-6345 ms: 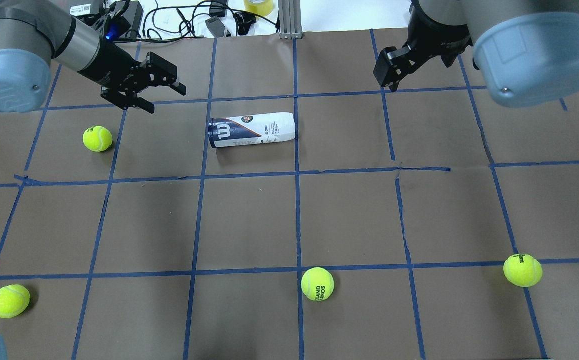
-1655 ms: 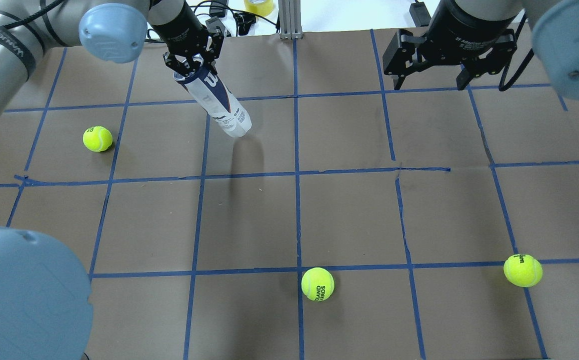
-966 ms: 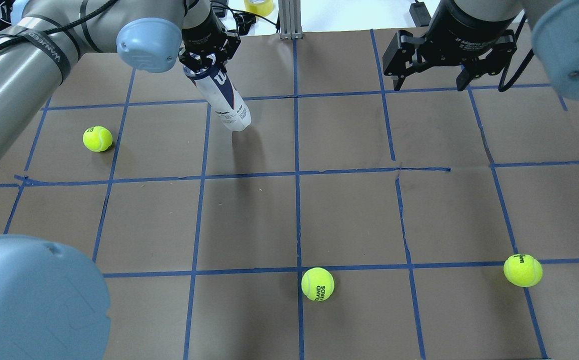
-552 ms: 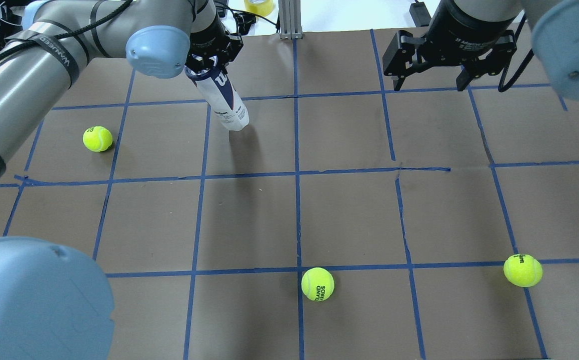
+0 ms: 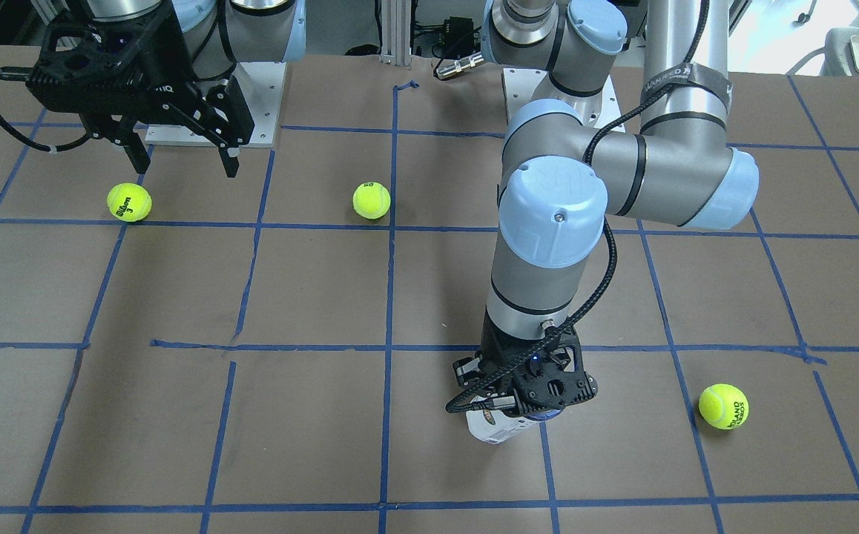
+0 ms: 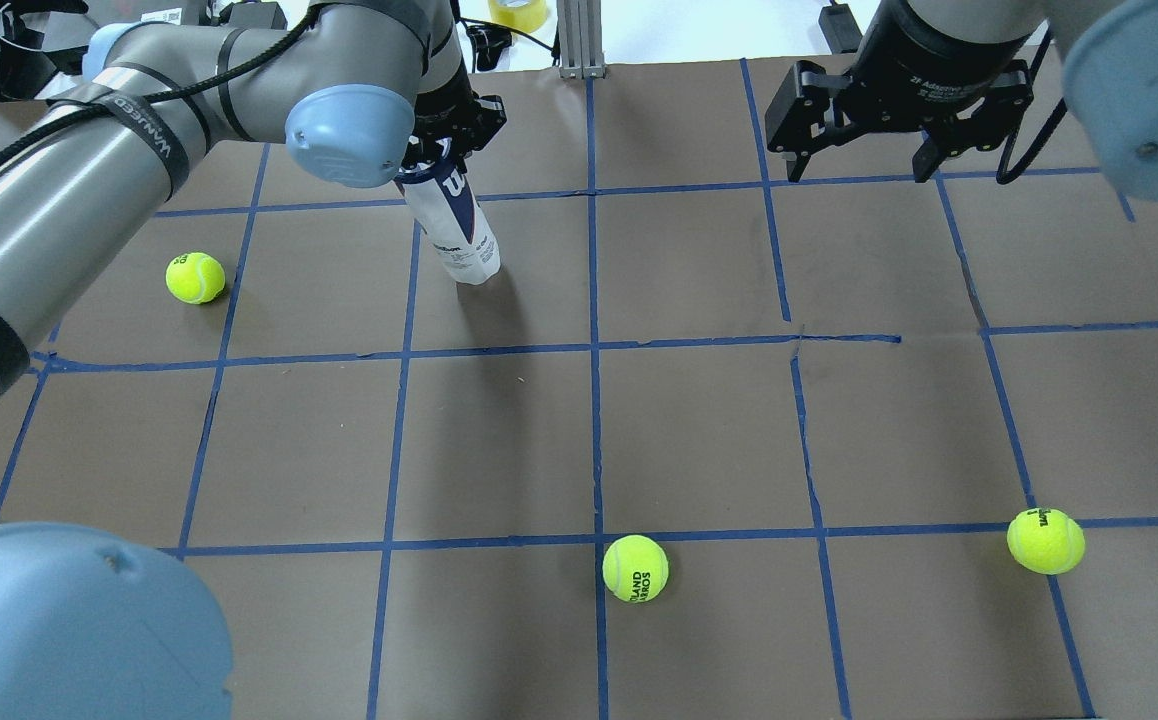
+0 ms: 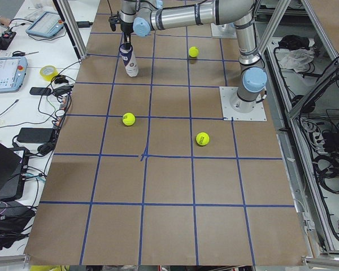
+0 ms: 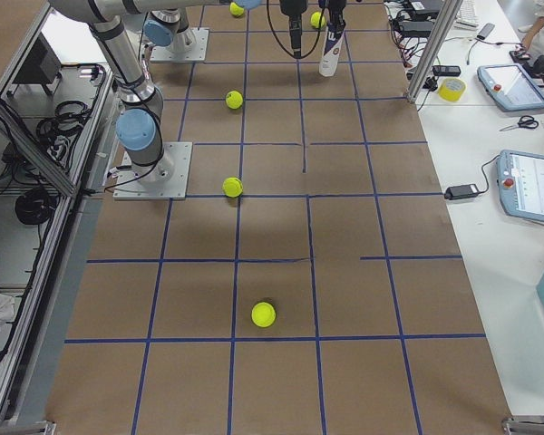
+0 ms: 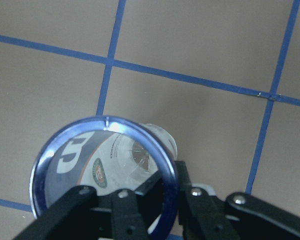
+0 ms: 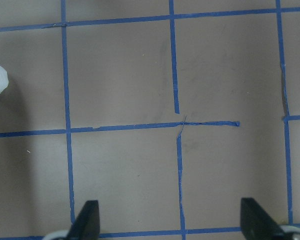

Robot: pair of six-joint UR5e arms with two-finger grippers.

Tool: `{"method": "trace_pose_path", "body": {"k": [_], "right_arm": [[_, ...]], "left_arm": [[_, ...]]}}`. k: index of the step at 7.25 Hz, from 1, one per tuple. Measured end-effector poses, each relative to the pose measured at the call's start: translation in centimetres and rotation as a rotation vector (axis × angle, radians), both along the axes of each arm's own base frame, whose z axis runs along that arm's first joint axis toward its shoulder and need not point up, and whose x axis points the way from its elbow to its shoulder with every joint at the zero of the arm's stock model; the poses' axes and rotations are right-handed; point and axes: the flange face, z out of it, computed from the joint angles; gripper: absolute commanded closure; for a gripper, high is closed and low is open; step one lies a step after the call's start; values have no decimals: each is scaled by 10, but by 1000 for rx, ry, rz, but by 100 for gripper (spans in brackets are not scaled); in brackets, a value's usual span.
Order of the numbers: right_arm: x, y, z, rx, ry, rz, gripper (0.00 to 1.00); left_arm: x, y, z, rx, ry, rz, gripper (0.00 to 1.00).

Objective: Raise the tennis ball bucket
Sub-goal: 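Swing the can upright with the left gripper and lower it onto the table, then open the left gripper and raise it off the standing can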

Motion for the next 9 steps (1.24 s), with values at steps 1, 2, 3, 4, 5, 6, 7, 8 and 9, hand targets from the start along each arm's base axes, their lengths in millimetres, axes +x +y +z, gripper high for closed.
{"method": "trace_pose_path", "body": {"k": [1, 2, 3, 4, 5, 6, 7, 8, 9], "right_arm": [[0, 0, 0, 0, -1, 1, 0], [1, 0, 0, 0, -1, 1, 0], [1, 0, 0, 1, -2, 1, 0], [1, 0, 0, 1, -1, 1, 0], [0, 0, 0, 0, -1, 0, 0], [0, 0, 0, 0, -1, 0, 0], [0, 0, 0, 0, 0, 0, 0], [0, 0, 0, 1, 0, 0, 0], [0, 0, 0, 1, 1, -1, 0]], "left_arm": [[-5, 2, 0, 0, 0, -6, 27], [-9, 4, -1, 3, 1, -5, 1], [-12, 6, -1, 9, 14, 7, 0], [-15, 7, 1, 11, 36, 22, 0], [-17, 9, 8, 11, 58, 29, 0], [-18, 15, 23, 17, 81, 29, 0], [-17, 23, 49, 37, 89, 22, 0], [-12, 33, 85, 59, 82, -10, 0], [-5, 48, 121, 71, 68, -69, 0]]}}
